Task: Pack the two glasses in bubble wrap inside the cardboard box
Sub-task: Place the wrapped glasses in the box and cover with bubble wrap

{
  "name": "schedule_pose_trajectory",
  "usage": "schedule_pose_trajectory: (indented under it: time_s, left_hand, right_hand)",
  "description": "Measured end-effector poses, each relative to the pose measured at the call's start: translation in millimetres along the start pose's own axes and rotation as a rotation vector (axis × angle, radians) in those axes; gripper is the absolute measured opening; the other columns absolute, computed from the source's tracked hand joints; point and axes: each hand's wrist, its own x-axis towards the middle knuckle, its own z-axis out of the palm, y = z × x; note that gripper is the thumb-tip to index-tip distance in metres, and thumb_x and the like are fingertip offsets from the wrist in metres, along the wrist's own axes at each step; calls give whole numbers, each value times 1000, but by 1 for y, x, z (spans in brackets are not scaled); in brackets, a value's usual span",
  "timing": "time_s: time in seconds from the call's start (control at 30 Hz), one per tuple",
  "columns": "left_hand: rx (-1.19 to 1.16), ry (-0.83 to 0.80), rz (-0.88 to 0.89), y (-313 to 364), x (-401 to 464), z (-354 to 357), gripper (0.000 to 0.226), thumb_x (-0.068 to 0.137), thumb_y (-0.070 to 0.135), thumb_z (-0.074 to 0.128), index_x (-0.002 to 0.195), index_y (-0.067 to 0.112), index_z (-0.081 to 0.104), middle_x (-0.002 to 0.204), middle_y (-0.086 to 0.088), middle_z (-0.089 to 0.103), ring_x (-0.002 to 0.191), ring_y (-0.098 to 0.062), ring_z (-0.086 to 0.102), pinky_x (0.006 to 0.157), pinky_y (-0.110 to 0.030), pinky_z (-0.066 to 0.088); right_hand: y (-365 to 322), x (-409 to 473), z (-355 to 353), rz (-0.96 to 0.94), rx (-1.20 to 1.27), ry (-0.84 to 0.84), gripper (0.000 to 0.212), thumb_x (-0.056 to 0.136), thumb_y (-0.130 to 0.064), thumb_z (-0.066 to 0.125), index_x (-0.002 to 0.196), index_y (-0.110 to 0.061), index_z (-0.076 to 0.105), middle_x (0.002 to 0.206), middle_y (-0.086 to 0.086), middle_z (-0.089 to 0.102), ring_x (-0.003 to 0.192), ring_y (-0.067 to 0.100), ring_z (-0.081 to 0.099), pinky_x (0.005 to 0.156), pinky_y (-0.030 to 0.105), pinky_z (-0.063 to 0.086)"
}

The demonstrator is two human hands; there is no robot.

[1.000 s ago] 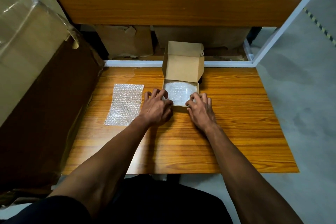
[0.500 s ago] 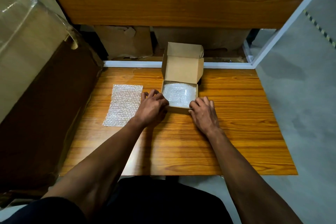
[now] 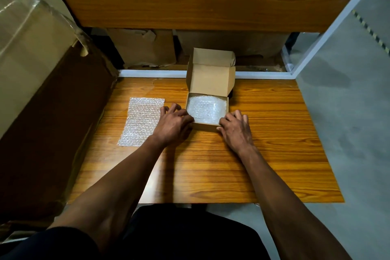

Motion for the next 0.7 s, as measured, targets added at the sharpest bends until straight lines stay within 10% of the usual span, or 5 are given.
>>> schedule_pose_trajectory:
  time_s: [0.7]
  left_hand:
    - [54, -15, -55, -4, -7, 2, 43, 96, 61, 52, 121, 29, 65, 134, -5, 50, 126, -32, 42, 95, -52, 35]
  right_hand:
    - [0, 3, 0, 62, -49, 16, 36, 94, -48, 70, 114, -20, 73, 129, 4, 52, 113, 25, 43, 90, 40, 40]
